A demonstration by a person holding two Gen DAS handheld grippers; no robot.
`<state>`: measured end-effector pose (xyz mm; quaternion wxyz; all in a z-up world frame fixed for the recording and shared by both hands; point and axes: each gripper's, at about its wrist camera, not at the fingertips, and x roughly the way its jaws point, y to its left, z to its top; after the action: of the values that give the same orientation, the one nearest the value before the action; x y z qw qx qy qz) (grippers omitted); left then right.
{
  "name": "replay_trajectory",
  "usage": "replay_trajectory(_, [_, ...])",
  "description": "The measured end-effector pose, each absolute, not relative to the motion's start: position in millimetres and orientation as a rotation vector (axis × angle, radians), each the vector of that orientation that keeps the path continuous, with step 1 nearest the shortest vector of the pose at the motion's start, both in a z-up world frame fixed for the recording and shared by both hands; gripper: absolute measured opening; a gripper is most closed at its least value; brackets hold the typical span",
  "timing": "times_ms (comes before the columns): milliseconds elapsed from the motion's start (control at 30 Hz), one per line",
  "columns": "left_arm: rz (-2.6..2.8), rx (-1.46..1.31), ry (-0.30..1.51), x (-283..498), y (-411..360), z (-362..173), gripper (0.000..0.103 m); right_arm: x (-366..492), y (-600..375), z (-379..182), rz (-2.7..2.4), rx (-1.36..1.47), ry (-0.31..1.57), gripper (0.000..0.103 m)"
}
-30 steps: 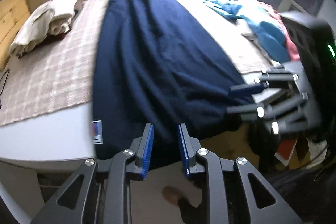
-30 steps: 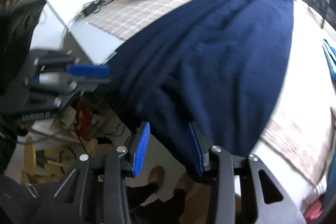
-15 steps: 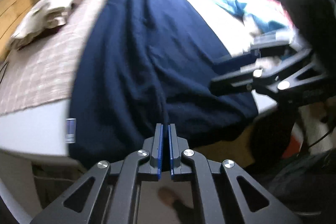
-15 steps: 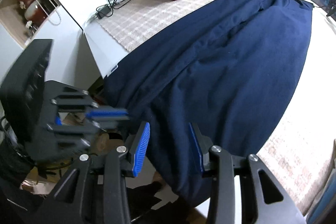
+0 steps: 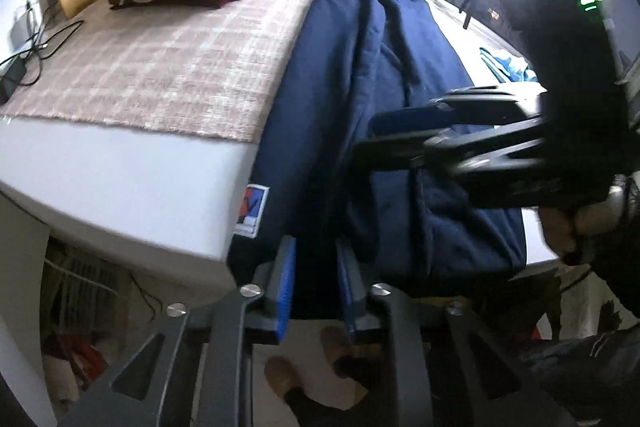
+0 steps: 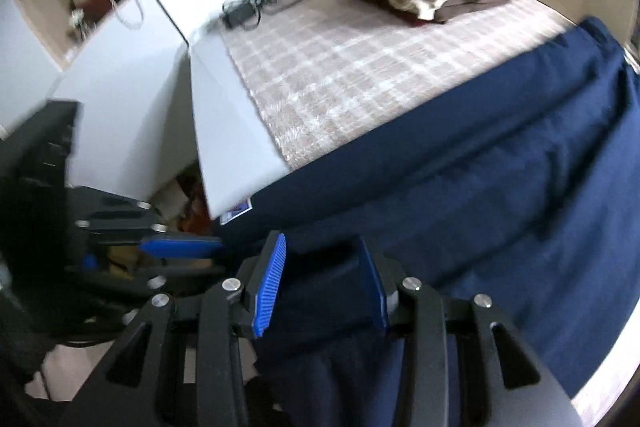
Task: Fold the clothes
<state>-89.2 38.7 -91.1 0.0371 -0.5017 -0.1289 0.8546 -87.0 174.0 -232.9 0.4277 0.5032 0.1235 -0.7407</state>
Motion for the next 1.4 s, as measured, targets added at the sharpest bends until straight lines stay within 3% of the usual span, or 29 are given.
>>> replay_trajectory(67, [2.644, -1.521, -0.416, -76.6, 34.7, -82.8, 0.021, -86.8, 166.9, -235.6, -1.834, 1.267, 0.330, 0.038])
replay_trajectory(267, [2.603, -1.409, -0.432, -46.8, 57.0, -63.4, 0.021, -77.6, 233.4, -186.8, -1.846, 1.254, 0.078, 0.038])
replay_trajectory(433, [2.490, -1.406, -0.338, -61.6, 118.0, -87.9, 0.021, -65.2, 307.7, -171.3, -1.969, 1.316, 0.029, 0.038])
replay_trajectory(800, [2.446, -1.602, -0.265, -89.9, 126.2, -135.8, 0.021, -44.2, 340.1, -224.8, -2.112, 1.481, 0.225, 0.038])
replay_trajectory(967, [2.435, -1.593, -0.313, -89.2, 123.2, -138.2, 0.020, -51.1, 344.0, -236.5, -2.132, 1.547, 0.184, 0.038])
replay_trajectory(1000, [2.430, -1.587, -0.326, -86.6, 122.7, -137.5, 0.015, -51.8, 342.7, -239.2, -2.127, 1.557, 0.189, 0.038])
replay_trajectory(1033, [2.418, -1.577, -0.343, -86.5, 120.8, -138.2, 0.003, -52.5, 341.6, -241.4, -2.126, 1.563, 0.197, 0.039])
replay_trajectory(1067, [2.404, -1.563, -0.360, -86.2, 119.1, -137.4, 0.002, -52.9, 340.6, -242.2, -2.127, 1.562, 0.206, 0.038])
replay_trajectory(1133, [2.387, -1.542, -0.361, -84.7, 118.5, -135.0, 0.002, -54.2, 340.6, -242.3, -2.127, 1.560, 0.208, 0.032])
replay_trajectory(1167, [2.381, -1.533, -0.353, -83.9, 119.0, -133.1, 0.002, -55.8, 342.4, -242.7, -2.121, 1.567, 0.191, 0.010])
replay_trajectory(1200, [2.369, -1.515, -0.358, -84.4, 118.1, -129.5, 0.002, -57.3, 344.1, -243.1, -2.115, 1.573, 0.174, 0.005])
replay_trajectory(1400, [2.292, -1.390, -0.471, -76.2, 106.7, -98.9, 0.002, -67.2, 374.8, -231.5, -2.063, 1.589, -0.055, 0.003])
